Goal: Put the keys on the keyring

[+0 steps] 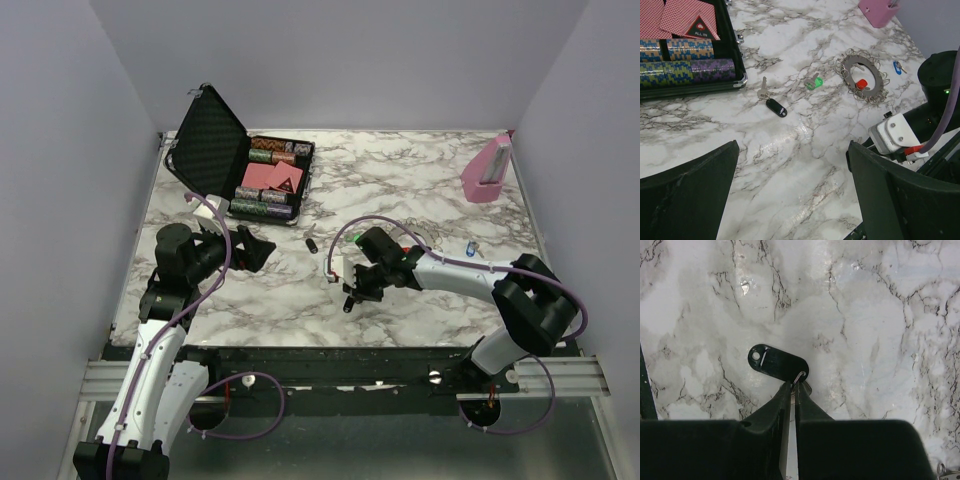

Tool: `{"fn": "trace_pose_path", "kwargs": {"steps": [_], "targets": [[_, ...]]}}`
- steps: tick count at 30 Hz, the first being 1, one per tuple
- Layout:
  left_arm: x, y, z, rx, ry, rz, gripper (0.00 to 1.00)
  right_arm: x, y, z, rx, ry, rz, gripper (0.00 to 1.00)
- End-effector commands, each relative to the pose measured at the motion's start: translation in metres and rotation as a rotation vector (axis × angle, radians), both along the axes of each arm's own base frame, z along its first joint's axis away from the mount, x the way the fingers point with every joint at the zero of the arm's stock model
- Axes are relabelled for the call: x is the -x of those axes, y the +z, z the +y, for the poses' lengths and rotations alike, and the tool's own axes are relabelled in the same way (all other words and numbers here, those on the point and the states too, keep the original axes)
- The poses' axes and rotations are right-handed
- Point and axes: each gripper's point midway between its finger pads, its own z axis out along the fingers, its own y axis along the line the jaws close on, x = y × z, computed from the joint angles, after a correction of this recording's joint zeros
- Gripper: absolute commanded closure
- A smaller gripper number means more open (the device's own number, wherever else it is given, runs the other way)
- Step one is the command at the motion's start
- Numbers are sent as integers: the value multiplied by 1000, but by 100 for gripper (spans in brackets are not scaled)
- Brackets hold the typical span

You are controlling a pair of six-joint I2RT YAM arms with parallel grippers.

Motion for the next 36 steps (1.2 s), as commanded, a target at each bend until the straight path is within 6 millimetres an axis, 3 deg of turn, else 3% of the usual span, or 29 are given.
{"fn": "trace_pose_path", "kwargs": {"steps": [1,14,22,29,36], "targets": [[-1,15,0,0,-8,-49,1,-11,6,-2,11,-26,-24,86],[-1,14,0,0,-8,-47,1,-14,10,-1,-1,-41,-11,99],[4,20,-6,13,-59,-78,1,-11,25,0,-58,-21,42,99],[41,54,-42,116,-328,-304,10,1,76,10,-244,59,132,99],[87,55,-91,77,-543,-465,18,16,139,19,-439,188,168,99]]}}
